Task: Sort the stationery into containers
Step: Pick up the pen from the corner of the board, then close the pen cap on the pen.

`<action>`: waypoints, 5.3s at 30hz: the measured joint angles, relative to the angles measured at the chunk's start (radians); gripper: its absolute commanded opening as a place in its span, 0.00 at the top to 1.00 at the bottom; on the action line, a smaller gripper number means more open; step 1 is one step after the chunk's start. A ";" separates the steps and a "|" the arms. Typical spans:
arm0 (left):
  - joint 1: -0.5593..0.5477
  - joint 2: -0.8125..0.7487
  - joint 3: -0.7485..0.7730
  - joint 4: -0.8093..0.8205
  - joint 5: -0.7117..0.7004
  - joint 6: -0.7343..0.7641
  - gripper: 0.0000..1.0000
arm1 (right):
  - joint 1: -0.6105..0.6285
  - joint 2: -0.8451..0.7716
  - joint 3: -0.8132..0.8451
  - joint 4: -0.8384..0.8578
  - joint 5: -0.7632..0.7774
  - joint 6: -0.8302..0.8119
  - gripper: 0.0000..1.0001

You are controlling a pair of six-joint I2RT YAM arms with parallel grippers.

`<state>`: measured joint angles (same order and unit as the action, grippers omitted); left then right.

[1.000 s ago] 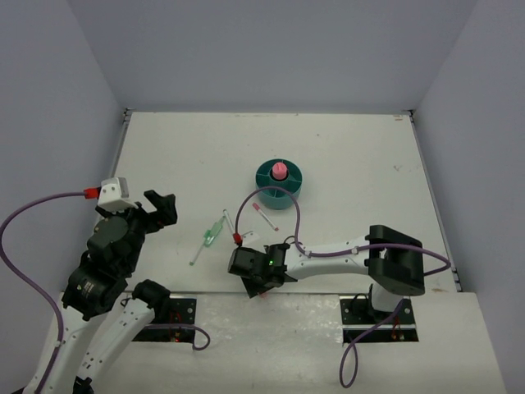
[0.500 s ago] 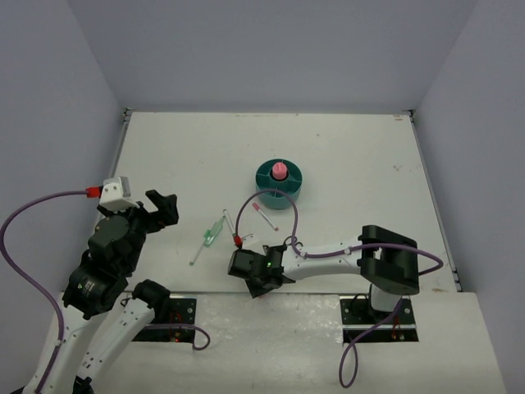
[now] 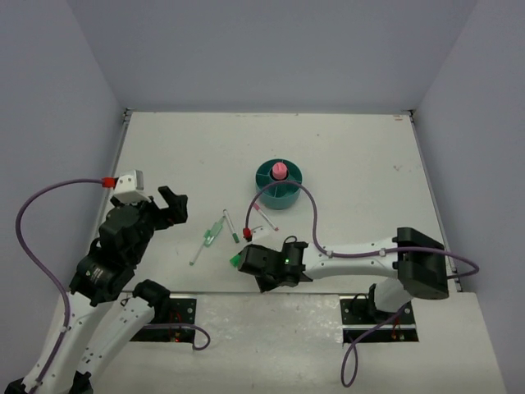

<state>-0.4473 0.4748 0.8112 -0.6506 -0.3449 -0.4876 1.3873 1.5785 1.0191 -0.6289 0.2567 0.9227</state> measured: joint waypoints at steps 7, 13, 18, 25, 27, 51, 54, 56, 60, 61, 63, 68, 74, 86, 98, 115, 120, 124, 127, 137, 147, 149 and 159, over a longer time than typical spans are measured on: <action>0.000 0.029 -0.089 0.205 0.342 -0.143 0.00 | 0.002 -0.259 -0.017 -0.035 0.137 -0.035 1.00; -0.011 0.140 -0.292 0.602 0.682 -0.373 0.06 | 0.004 -0.438 -0.043 -0.034 0.252 -0.067 1.00; -0.128 0.243 -0.351 0.836 0.734 -0.469 0.12 | 0.005 -0.507 -0.088 -0.001 0.288 -0.090 1.00; -0.282 0.372 -0.364 1.044 0.722 -0.526 0.28 | 0.006 -0.520 -0.095 0.016 0.302 -0.114 1.00; -0.294 0.388 -0.364 1.067 0.709 -0.529 0.30 | 0.006 -0.520 -0.094 0.018 0.302 -0.120 1.00; -0.354 0.507 -0.347 1.120 0.642 -0.568 1.00 | 0.006 -0.505 -0.082 0.092 0.287 -0.177 1.00; -0.355 0.506 -0.339 1.099 0.625 -0.567 1.00 | 0.004 -0.504 -0.084 0.098 0.280 -0.182 1.00; -0.356 0.497 -0.327 1.066 0.604 -0.562 1.00 | 0.003 -0.499 -0.093 0.112 0.276 -0.183 1.00; -0.363 0.463 -0.290 0.948 0.565 -0.526 1.00 | 0.012 -0.479 -0.114 0.160 0.279 -0.181 1.00; -0.367 0.452 -0.278 0.910 0.552 -0.514 1.00 | 0.016 -0.474 -0.123 0.181 0.282 -0.177 1.00; -0.371 0.426 -0.254 0.830 0.534 -0.489 1.00 | 0.030 -0.464 -0.143 0.228 0.295 -0.168 0.87; -0.368 0.392 -0.206 0.761 0.491 -0.450 1.00 | 0.065 -0.436 -0.152 0.240 0.275 -0.130 0.13; -0.352 0.400 -0.177 0.906 0.516 -0.443 1.00 | 0.097 -0.476 -0.164 0.173 0.219 -0.118 0.29; -0.352 0.470 -0.286 1.163 0.678 -0.475 1.00 | -0.213 -0.816 -0.329 0.383 -0.105 -0.091 0.49; -0.352 0.517 -0.288 1.307 0.758 -0.532 1.00 | -0.289 -0.812 -0.371 0.509 -0.232 -0.058 0.52; -0.378 0.583 -0.333 1.398 0.778 -0.564 1.00 | -0.347 -0.788 -0.368 0.593 -0.229 -0.018 0.86; -0.379 0.582 -0.333 1.391 0.777 -0.552 0.92 | -0.348 -0.793 -0.382 0.609 -0.229 -0.014 1.00; -0.384 0.563 -0.318 1.328 0.773 -0.500 0.71 | -0.348 -0.803 -0.400 0.624 -0.232 -0.020 1.00; -0.392 0.528 -0.277 1.236 0.758 -0.438 0.61 | -0.347 -0.817 -0.425 0.651 -0.246 -0.026 1.00; -0.399 0.464 -0.166 1.100 0.698 -0.295 0.04 | -0.348 -0.847 -0.472 0.696 -0.278 -0.055 1.00; -0.399 0.462 -0.163 1.068 0.691 -0.248 0.08 | -0.348 -0.891 -0.476 0.709 -0.409 -0.174 1.00; -0.399 0.462 -0.167 1.110 0.740 -0.240 0.13 | -0.348 -0.898 -0.475 0.713 -0.472 -0.209 1.00; -0.399 0.531 -0.187 1.389 0.974 -0.285 0.51 | -0.348 -0.877 -0.468 0.703 -0.691 -0.309 1.00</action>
<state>-0.8459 1.0053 0.6241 0.7389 0.6289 -0.7727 1.0393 0.7018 0.5512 0.0746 -0.4345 0.6133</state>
